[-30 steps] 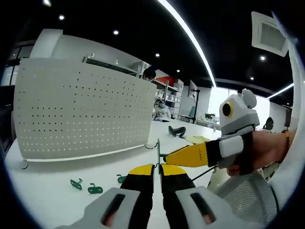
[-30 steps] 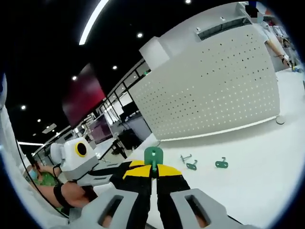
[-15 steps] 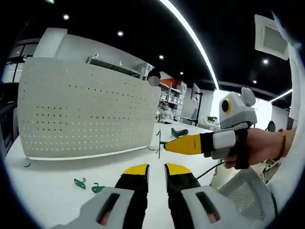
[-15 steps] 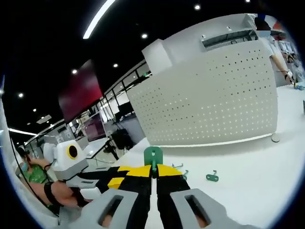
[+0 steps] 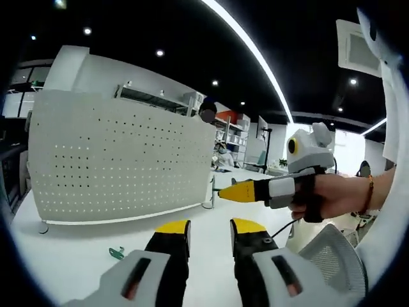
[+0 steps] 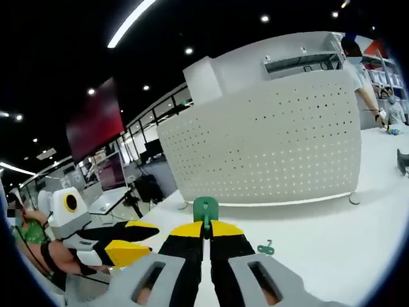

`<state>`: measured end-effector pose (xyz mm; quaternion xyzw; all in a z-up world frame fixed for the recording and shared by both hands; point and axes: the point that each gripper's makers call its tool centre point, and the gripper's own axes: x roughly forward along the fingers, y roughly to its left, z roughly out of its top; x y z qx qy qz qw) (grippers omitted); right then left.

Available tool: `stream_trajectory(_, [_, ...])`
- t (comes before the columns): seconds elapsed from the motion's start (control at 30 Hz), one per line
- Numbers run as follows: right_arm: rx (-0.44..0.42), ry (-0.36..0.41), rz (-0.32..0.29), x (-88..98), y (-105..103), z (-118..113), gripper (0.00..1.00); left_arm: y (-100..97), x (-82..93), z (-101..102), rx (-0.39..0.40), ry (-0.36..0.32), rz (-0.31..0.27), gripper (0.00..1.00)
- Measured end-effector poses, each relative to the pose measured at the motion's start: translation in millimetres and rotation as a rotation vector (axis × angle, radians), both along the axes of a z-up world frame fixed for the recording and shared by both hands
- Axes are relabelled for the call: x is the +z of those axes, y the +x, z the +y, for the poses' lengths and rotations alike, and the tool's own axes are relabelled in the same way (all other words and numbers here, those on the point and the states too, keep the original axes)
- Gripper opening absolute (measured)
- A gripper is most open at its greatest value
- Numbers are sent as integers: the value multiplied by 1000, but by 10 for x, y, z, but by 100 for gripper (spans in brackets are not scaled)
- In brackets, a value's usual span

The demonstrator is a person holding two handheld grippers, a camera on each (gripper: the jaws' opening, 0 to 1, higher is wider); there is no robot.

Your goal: Insert the hook assembly into the mounting plate slot until the hook locks in place.

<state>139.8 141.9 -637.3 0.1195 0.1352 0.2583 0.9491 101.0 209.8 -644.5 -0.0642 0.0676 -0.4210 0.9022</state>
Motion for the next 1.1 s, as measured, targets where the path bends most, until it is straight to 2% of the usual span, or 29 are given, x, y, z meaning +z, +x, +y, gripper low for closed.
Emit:
stream_trajectory(0.33, [-55,-26,-57,209,231,-160,1,-94,131,132,15,2,-29,29])
stream_trajectory(0.53, [-64,-52,-81,315,390,-226,1,-93,138,166,14,7,-31,33])
stream_trajectory(0.77, [-80,-129,-128,446,562,-294,1,-94,93,226,10,40,-42,36])
stream_trajectory(0.87, [-89,-137,-144,516,629,-318,1,-93,126,255,12,21,-43,39])
stream_trajectory(1.1, [-124,-159,-182,697,829,-400,1,-70,140,304,11,31,-54,46])
